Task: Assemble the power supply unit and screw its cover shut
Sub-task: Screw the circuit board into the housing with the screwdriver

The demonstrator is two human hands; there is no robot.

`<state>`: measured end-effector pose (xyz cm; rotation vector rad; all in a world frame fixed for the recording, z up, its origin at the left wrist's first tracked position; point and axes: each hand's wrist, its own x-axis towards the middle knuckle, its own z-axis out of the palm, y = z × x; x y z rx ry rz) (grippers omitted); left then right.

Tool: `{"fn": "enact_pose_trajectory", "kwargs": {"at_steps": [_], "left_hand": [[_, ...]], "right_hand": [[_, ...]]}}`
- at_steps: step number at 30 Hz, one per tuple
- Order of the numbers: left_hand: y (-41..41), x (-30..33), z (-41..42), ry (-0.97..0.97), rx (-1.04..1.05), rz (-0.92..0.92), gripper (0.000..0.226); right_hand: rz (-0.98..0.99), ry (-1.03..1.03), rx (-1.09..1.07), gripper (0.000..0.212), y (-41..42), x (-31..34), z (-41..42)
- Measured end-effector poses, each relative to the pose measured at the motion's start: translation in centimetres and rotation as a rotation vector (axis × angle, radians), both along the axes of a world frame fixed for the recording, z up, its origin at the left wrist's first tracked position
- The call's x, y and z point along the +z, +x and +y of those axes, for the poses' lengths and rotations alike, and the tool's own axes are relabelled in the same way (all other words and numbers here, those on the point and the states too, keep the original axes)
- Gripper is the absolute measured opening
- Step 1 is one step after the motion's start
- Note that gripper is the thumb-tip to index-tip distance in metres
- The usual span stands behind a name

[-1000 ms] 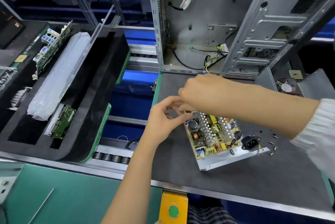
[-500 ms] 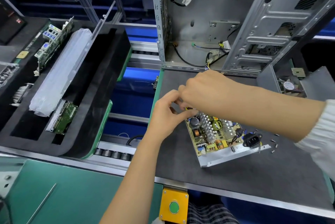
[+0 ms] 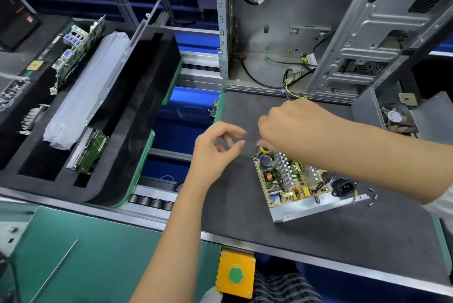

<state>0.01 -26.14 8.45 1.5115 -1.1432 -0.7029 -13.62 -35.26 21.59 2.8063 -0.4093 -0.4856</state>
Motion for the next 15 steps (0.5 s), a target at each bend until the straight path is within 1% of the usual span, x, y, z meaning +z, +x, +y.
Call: {"fn": "enact_pose_trajectory", "kwargs": {"at_steps": [1,2,4,5,6,8,9,11,13,15], "left_hand": [[0.1,-0.7,0.3,0.036,0.049,-0.001,0.019],[-0.1,-1.5,0.5,0.095,0.083,-0.009,0.017],[-1.1,-2.8,0.8,0.222,0.117,-0.063,0.016],[-1.6,-3.3,0.9,0.256,0.125,-0.096,0.016],[-2.2,-3.7,0.8,0.271,0.137,-0.121,0.016],[-2.9,-4.2,0.6,0.279,0.165,-0.149,0.015],[-3.1,-4.3,0.4,0.284,0.175,-0.161,0.014],[-3.4,-4.4,0.2,0.307,0.178,-0.189,0.013],[-3.7,-4.4,0.1,0.319,0.181,-0.202,0.013],[-4.1,-4.3,0.1,0.328,0.189,-0.207,0.014]], "right_hand": [[-0.021,-0.008,-0.025,0.043,-0.1,-0.2,0.2],[-0.059,-0.018,-0.048,0.05,-0.2,-0.3,0.3],[-0.111,-0.041,-0.097,0.057,-0.3,-0.7,0.3],[-0.09,-0.057,-0.129,0.057,-0.3,-0.9,0.3],[-0.06,-0.058,-0.137,0.055,-0.4,-1.1,0.3],[0.0,-0.041,-0.103,0.038,-0.6,-1.9,0.5],[0.019,-0.027,-0.097,0.036,-0.8,-2.3,0.6],[0.033,0.024,-0.109,0.04,-0.8,-2.3,0.5],[0.057,0.058,-0.135,0.035,-0.7,-1.8,0.2],[0.068,0.051,-0.115,0.028,-0.2,-1.1,0.0]]}}
